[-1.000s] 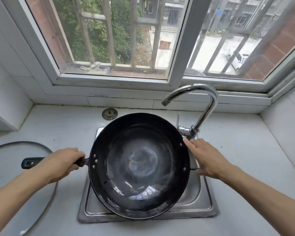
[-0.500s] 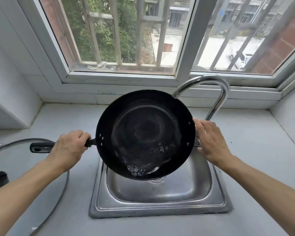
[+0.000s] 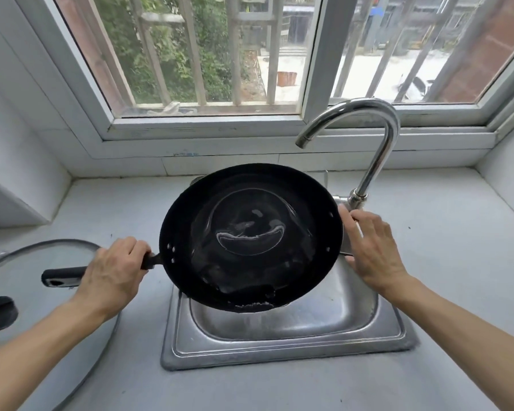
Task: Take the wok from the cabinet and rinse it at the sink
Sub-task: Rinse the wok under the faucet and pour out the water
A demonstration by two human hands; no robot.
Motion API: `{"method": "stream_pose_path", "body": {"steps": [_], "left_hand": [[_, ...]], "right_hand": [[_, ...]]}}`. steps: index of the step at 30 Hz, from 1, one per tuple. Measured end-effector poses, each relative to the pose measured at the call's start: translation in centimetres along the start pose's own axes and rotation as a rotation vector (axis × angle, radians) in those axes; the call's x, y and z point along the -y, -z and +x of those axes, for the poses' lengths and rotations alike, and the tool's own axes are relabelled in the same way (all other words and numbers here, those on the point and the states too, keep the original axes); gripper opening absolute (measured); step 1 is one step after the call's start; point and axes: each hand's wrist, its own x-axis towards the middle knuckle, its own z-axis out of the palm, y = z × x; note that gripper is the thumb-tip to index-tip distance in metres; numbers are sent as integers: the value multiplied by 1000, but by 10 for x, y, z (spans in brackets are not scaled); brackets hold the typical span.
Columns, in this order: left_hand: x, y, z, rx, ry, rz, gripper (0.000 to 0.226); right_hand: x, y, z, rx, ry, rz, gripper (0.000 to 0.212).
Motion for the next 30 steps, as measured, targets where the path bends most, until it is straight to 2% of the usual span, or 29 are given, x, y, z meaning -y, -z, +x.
{"method": "stream_pose_path", "body": {"steps": [4, 7, 9, 13, 18, 22, 27, 30], "left_hand": [[-5, 2, -8, -14, 3, -4, 32], [-9, 6, -14, -55, -6, 1, 23], [-11, 14, -18, -97, -19, 1, 12], [-14, 33, -25, -145, -8, -4, 14], [-15, 59, -23, -212, 2, -16, 18], [-20, 82, -24, -266, 7, -38, 17], [-28, 110, -20, -351, 3, -38, 10], [-32, 127, -14, -343, 14, -14, 21]], "right_hand": [[-4, 7, -10, -47, -7, -15, 122], [-4, 19, -17, -184, 40, -8, 95], [-2, 31, -20, -245, 63, 3, 86], [-4, 52, -19, -293, 63, -42, 104], [-3, 88, -7, -368, 125, -96, 81], [-3, 121, -1, -377, 95, -181, 97], [-8, 162, 8, -358, 98, -231, 104], [-6, 175, 11, -339, 59, -225, 106]]}}
